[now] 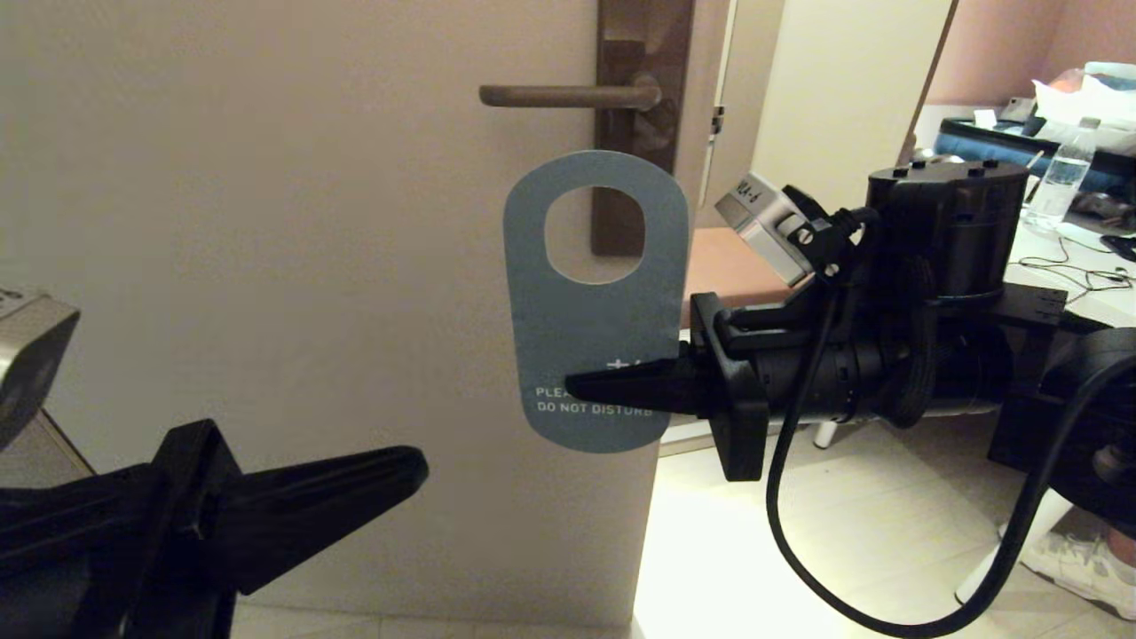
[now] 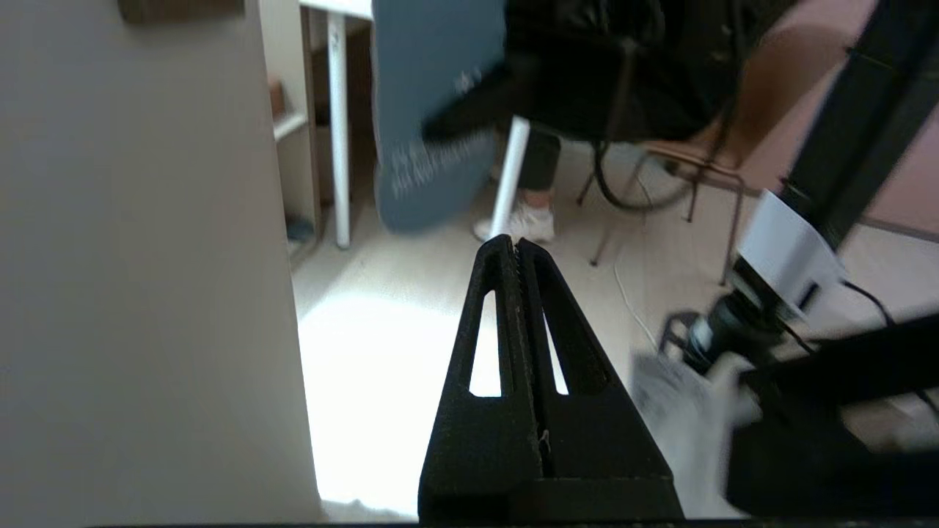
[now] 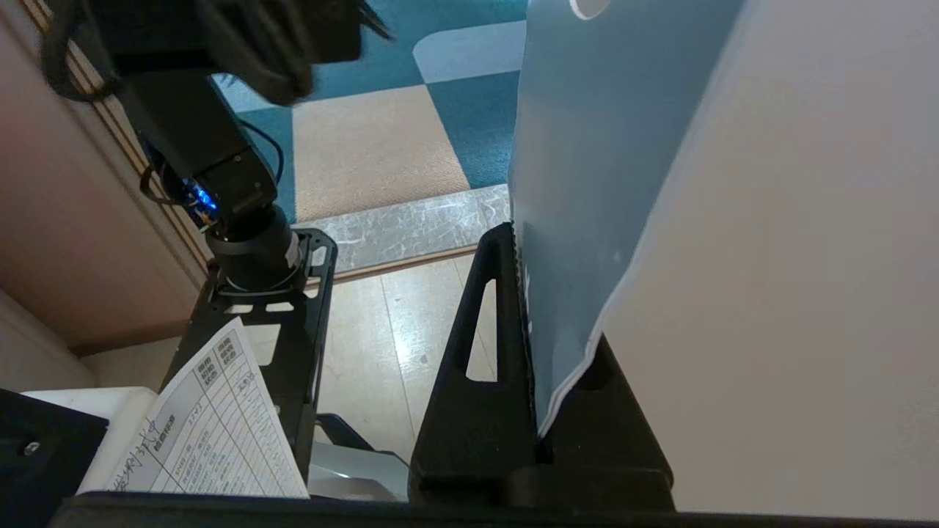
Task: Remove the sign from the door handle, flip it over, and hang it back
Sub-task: Hand it to the other hand
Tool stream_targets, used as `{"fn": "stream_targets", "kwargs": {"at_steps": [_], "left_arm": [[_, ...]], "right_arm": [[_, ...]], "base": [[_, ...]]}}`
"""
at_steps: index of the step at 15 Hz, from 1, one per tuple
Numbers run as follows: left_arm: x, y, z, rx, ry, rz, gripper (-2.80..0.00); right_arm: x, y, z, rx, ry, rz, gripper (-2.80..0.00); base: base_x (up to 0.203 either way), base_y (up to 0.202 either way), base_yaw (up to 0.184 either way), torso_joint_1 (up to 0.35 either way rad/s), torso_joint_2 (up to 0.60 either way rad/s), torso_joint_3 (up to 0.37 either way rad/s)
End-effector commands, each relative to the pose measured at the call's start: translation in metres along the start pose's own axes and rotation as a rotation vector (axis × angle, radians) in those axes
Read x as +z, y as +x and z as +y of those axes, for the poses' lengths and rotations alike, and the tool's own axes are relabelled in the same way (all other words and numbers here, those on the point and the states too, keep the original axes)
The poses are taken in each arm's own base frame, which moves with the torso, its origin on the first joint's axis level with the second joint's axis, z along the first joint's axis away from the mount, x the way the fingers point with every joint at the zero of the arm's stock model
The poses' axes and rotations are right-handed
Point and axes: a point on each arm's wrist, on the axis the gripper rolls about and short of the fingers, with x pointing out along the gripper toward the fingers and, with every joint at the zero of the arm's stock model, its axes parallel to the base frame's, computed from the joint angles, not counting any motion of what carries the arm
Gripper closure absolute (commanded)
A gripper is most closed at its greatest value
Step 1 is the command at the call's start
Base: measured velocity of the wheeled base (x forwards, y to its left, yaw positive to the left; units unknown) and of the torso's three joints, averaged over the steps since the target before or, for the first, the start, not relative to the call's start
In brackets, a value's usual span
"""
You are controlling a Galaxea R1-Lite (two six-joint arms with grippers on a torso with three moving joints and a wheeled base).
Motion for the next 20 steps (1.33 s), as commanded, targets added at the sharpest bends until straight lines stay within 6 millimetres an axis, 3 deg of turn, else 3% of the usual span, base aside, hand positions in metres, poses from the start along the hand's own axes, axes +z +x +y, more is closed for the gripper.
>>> {"fn": "stream_targets", "kwargs": {"at_steps": [1, 5, 11, 12, 20], "left_arm": [[-0.010, 0.019, 0.009, -0.001, -0.012, 0.029, 0.00], [-0.024, 0.039, 0.015, -0.033, -0.001, 0.004, 0.00], [-0.030, 0.038, 0.015, -0.033, -0.009, 0.024, 0.00], [-0.030, 0.038, 0.015, -0.034, -0.006, 0.021, -2.80], [-0.027, 0.038, 0.014, -0.054, -0.001, 0.011, -2.80]], "right_arm": [[0.000, 0.000, 0.000, 0.006, -0.004, -0.003, 0.00], [0.001, -0.001, 0.001, 0.005, -0.006, -0.005, 0.00], [0.000, -0.004, -0.001, 0.013, 0.000, -0.004, 0.00], [0.000, -0.006, -0.001, 0.012, -0.002, -0.006, 0.00], [0.000, -0.015, 0.004, 0.029, 0.001, -0.008, 0.00]], "base": [[0.000, 0.000, 0.000, 0.000, 0.00, 0.000], [0.000, 0.000, 0.000, 0.000, 0.00, 0.000], [0.000, 0.000, 0.000, 0.000, 0.00, 0.000], [0.000, 0.000, 0.000, 0.000, 0.00, 0.000], [0.000, 0.000, 0.000, 0.000, 0.00, 0.000]]}}
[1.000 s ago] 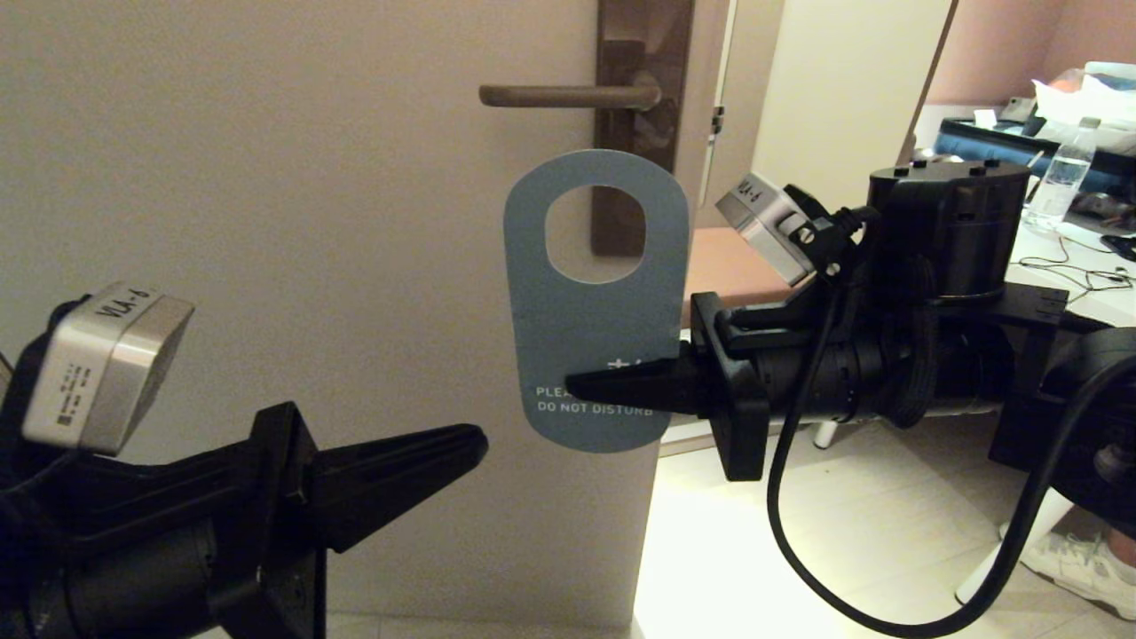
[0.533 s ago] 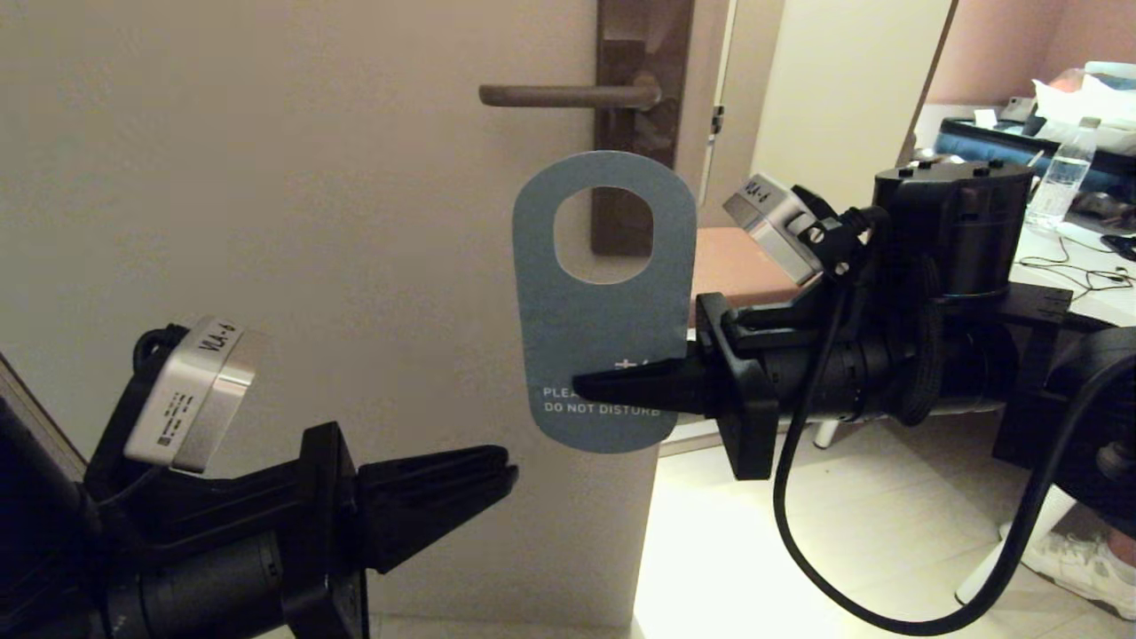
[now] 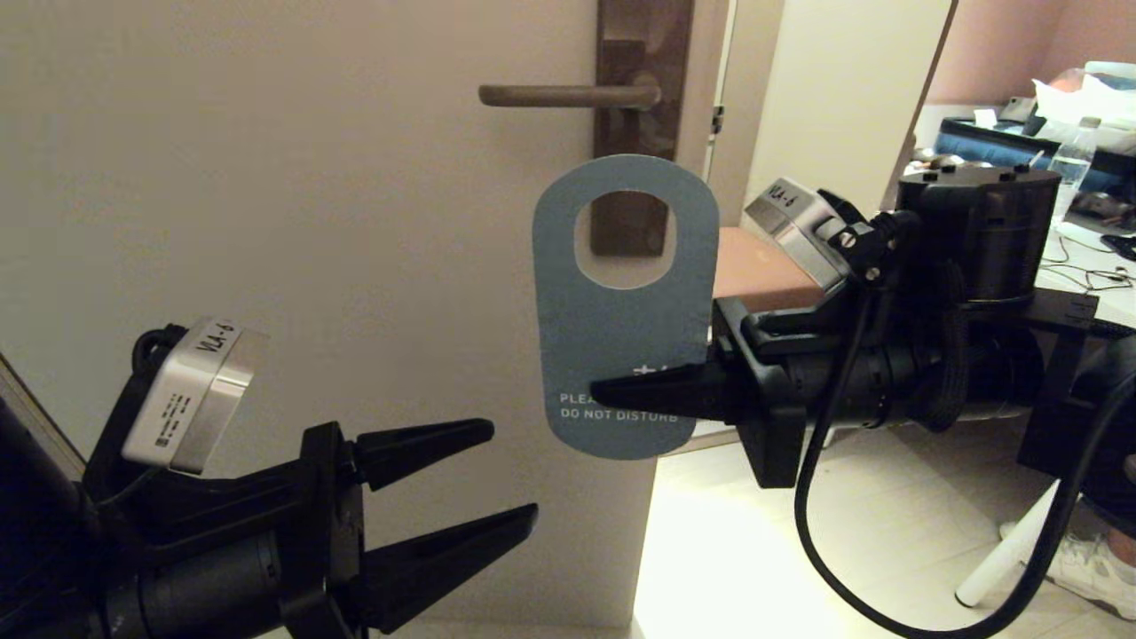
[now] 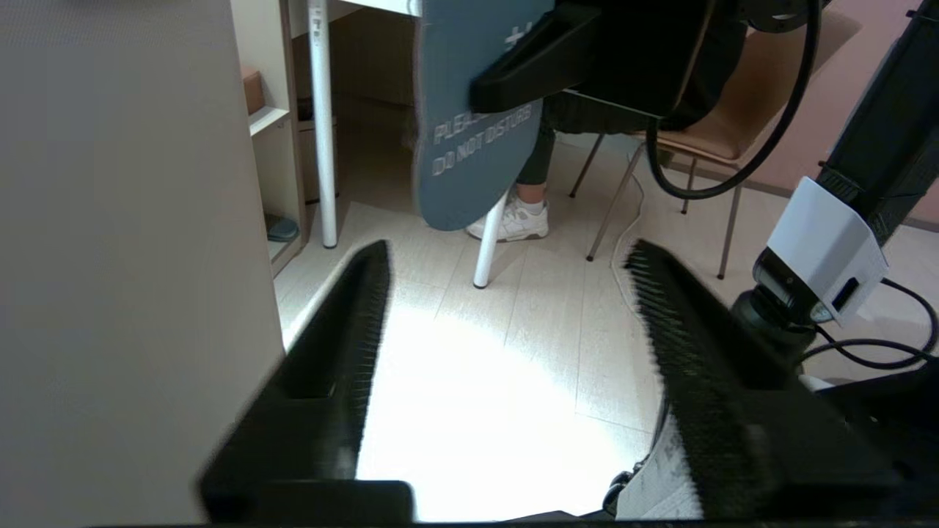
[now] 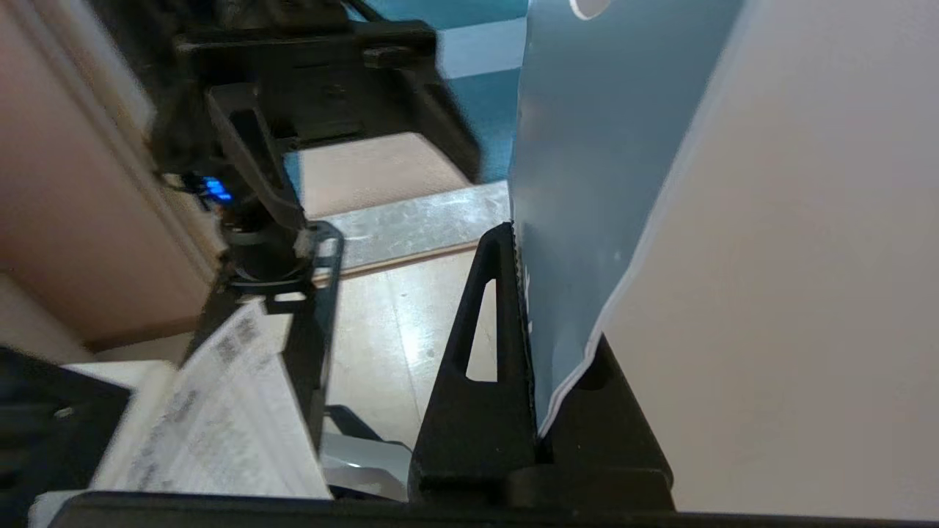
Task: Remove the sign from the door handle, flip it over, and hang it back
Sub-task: Hand it to the other hand
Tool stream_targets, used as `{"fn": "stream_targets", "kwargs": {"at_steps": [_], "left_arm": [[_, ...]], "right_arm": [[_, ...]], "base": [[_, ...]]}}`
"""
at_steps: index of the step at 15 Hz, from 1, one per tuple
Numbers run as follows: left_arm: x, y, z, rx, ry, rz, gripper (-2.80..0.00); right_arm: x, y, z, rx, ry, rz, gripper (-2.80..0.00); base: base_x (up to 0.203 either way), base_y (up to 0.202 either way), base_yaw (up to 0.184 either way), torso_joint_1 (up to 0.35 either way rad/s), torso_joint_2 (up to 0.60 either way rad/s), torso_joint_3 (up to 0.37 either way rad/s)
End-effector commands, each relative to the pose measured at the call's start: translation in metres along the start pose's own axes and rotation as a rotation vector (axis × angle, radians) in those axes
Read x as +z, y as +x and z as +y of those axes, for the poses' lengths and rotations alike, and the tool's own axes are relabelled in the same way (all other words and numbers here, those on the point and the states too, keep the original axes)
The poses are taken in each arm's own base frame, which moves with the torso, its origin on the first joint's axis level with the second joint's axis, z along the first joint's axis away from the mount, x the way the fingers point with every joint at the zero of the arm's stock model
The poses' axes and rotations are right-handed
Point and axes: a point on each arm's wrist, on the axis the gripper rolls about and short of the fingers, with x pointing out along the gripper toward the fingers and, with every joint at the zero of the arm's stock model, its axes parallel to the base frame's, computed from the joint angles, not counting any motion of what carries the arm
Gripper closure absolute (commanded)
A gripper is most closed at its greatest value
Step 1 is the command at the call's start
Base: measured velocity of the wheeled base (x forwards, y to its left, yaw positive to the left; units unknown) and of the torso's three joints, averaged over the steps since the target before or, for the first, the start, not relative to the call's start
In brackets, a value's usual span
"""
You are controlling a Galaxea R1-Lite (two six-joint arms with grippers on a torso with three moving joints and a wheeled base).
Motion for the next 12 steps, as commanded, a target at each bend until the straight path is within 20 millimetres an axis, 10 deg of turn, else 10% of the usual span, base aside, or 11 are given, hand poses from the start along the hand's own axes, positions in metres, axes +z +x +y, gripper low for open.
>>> {"fn": "stream_targets", "kwargs": {"at_steps": [1, 12], "left_arm": [[0.002, 0.000, -0.001, -0.017, 0.004, -0.009, -2.80], [0.003, 0.001, -0.001, -0.025, 0.001, -0.010, -2.80]], "right_arm": [[0.003, 0.000, 0.002, 0.021, -0.011, -0.009, 0.00], [0.019, 0.018, 0.008, 0.139, -0.011, -0.043, 0.00]], "base": [[0.000, 0.000, 0.000, 0.000, 0.00, 0.000], [0.000, 0.000, 0.000, 0.000, 0.00, 0.000]]}}
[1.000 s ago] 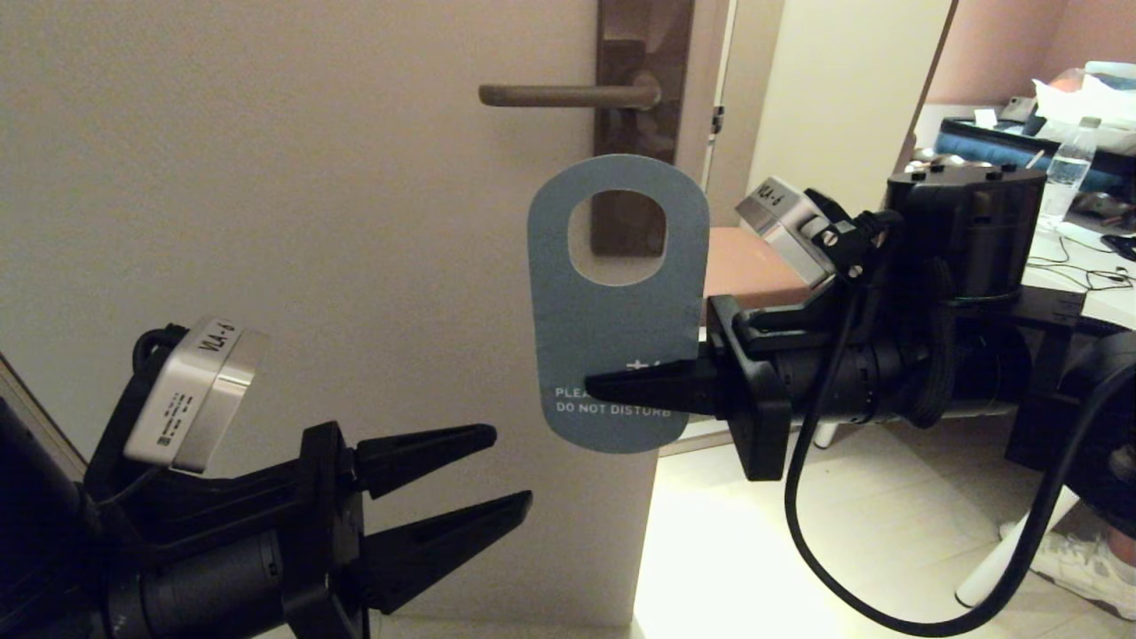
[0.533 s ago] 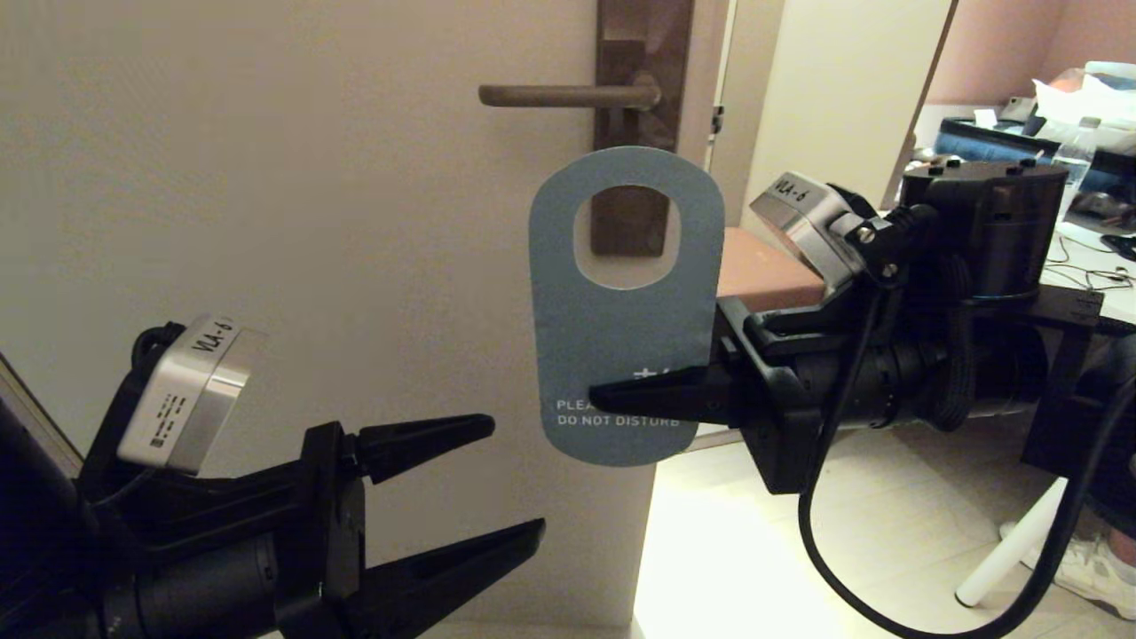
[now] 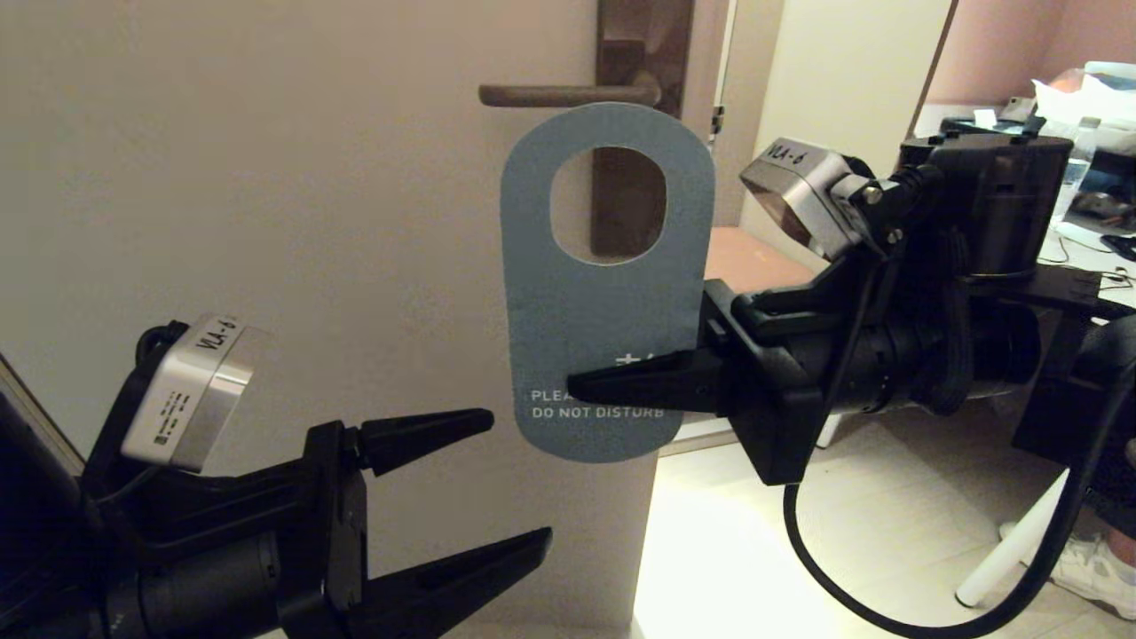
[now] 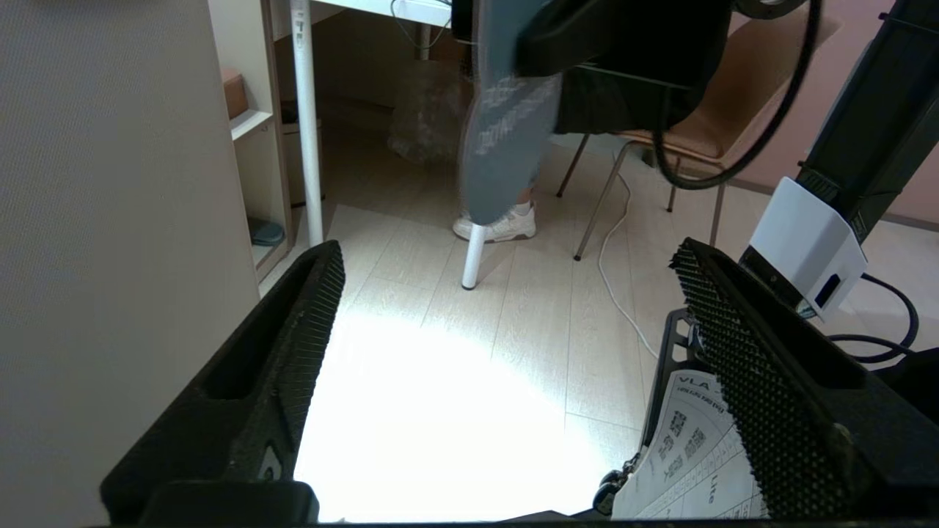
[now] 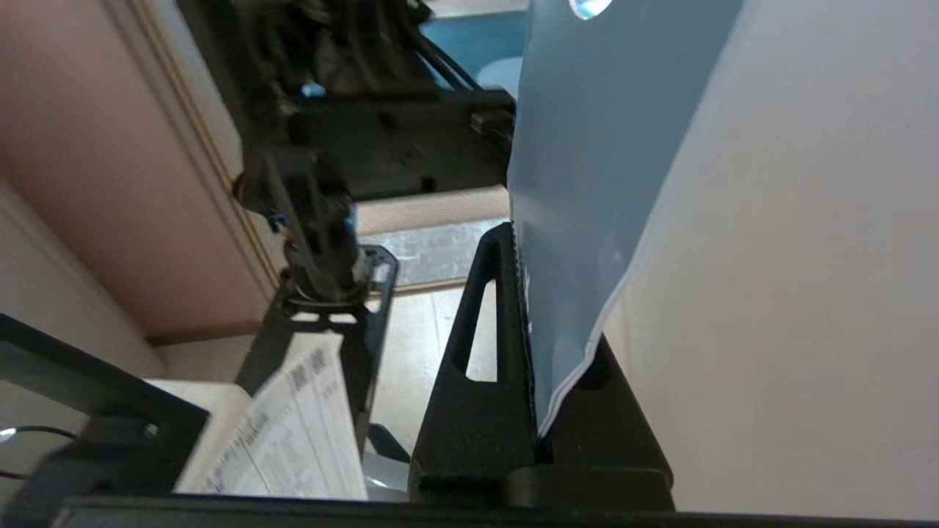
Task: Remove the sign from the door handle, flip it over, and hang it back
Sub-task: Hand it to the other hand
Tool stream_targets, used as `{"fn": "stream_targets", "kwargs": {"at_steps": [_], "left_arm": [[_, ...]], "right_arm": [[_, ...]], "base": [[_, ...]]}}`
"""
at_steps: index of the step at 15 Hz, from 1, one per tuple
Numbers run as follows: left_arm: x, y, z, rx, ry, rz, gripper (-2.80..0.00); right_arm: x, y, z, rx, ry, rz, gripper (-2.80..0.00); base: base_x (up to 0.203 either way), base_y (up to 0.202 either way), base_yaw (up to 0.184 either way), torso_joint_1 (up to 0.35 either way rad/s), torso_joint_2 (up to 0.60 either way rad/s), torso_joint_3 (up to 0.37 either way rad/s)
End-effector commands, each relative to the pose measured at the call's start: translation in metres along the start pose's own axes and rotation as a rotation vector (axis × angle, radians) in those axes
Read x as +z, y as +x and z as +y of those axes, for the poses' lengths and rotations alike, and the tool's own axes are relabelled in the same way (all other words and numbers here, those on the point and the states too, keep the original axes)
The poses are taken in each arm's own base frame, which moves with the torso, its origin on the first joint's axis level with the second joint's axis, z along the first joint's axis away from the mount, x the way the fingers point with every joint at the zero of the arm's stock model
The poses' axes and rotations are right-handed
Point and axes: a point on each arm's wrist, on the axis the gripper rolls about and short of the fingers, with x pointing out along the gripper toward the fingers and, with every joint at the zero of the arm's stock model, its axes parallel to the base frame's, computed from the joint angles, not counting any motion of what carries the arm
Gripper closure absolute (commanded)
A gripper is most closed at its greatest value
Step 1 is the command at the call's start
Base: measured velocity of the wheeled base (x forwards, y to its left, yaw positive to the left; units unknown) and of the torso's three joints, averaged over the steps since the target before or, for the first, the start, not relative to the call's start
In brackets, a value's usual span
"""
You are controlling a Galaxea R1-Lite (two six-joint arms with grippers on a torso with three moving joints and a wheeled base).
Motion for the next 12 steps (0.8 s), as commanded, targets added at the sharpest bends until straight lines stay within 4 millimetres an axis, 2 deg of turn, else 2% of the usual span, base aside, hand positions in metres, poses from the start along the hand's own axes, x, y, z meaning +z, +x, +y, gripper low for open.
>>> {"fn": "stream_targets", "kwargs": {"at_steps": [1, 4, 7, 12], "left_arm": [[0.002, 0.001, 0.000, -0.003, 0.002, -0.010, -2.80], [0.009, 0.007, 0.002, -0.008, 0.010, -0.028, -2.80], [0.010, 0.009, 0.001, -0.041, 0.012, -0.024, -2.80], [0.009, 0.009, 0.000, -0.053, 0.011, -0.024, -2.80]], "right_arm": [[0.002, 0.008, 0.001, 0.027, -0.009, -0.004, 0.00], [0.007, 0.020, 0.000, 0.056, -0.026, -0.014, 0.00], [0.008, 0.031, 0.007, 0.094, -0.019, -0.013, 0.00], [0.007, 0.040, 0.015, 0.131, -0.016, -0.009, 0.00]], "base": [[0.000, 0.000, 0.000, 0.000, 0.00, 0.000], [0.000, 0.000, 0.000, 0.000, 0.00, 0.000], [0.000, 0.000, 0.000, 0.000, 0.00, 0.000], [0.000, 0.000, 0.000, 0.000, 0.00, 0.000]]}}
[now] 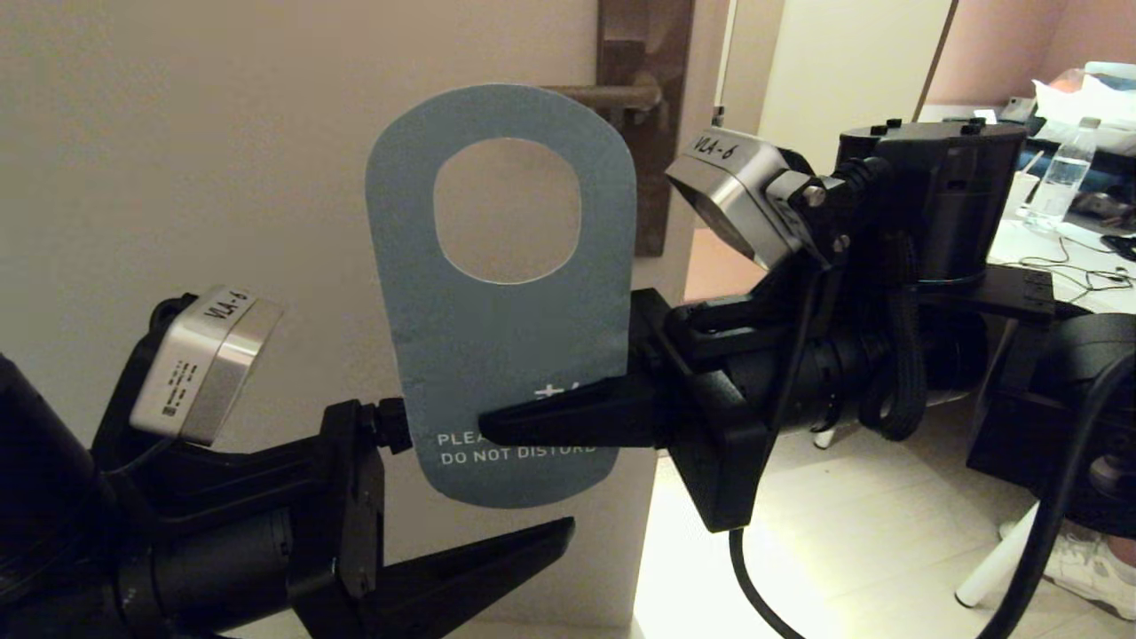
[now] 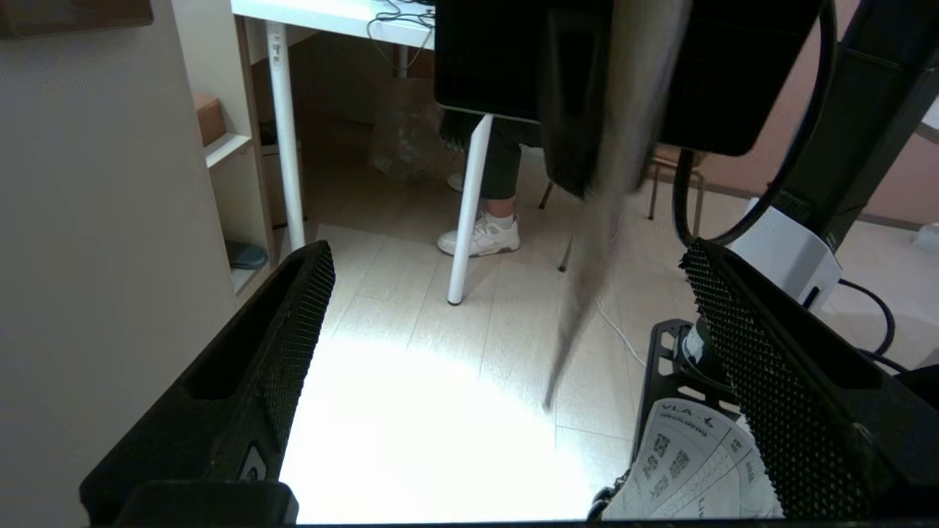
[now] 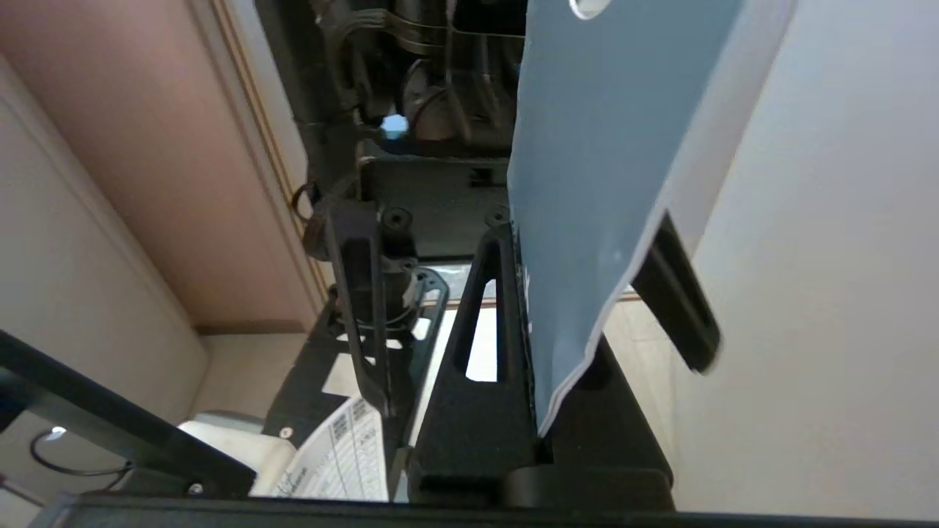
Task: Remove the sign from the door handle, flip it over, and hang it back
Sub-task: Hand it to the other hand
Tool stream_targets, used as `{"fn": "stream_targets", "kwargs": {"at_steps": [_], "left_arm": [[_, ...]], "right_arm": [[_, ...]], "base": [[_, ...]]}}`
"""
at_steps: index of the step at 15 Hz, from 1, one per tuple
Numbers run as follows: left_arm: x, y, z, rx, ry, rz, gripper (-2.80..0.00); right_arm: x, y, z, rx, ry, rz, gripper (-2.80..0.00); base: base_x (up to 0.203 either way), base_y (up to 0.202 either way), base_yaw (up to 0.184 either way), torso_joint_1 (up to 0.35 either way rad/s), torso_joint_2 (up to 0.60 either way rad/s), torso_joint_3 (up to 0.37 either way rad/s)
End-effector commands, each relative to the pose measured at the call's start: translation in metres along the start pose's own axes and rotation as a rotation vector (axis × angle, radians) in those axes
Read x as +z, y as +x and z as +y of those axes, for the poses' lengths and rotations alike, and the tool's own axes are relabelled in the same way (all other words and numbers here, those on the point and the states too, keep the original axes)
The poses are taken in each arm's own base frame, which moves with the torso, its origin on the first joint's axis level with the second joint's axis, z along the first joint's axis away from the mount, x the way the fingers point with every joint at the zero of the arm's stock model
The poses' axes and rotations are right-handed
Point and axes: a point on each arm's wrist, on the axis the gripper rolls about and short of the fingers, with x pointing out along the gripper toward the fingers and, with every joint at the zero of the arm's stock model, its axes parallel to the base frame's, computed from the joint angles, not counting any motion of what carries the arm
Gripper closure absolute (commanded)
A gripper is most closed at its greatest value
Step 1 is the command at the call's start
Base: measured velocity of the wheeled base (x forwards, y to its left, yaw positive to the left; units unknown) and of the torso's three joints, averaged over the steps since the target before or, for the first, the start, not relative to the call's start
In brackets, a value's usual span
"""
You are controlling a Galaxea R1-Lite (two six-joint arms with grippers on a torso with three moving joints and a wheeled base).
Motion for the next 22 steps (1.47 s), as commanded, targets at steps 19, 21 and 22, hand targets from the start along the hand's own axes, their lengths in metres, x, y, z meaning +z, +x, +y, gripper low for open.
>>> {"fn": "stream_targets", "kwargs": {"at_steps": [19, 21, 22], "left_arm": [[-0.0012, -0.0004, -0.0089, -0.068, 0.010, -0.019, -2.80], [-0.0006, -0.0005, -0.0091, -0.069, 0.010, -0.021, -2.80], [-0.0006, -0.0005, -0.0091, -0.069, 0.010, -0.021, -2.80]], "right_arm": [[-0.0021, 0.0101, 0.0055, 0.039, -0.002, 0.004, 0.00], [-0.0030, 0.0101, 0.0056, 0.039, 0.000, 0.006, 0.00], [-0.0034, 0.0111, 0.0065, 0.043, 0.001, 0.007, 0.00]], "base": [[0.000, 0.000, 0.000, 0.000, 0.00, 0.000], [0.000, 0.000, 0.000, 0.000, 0.00, 0.000], [0.000, 0.000, 0.000, 0.000, 0.00, 0.000]]}}
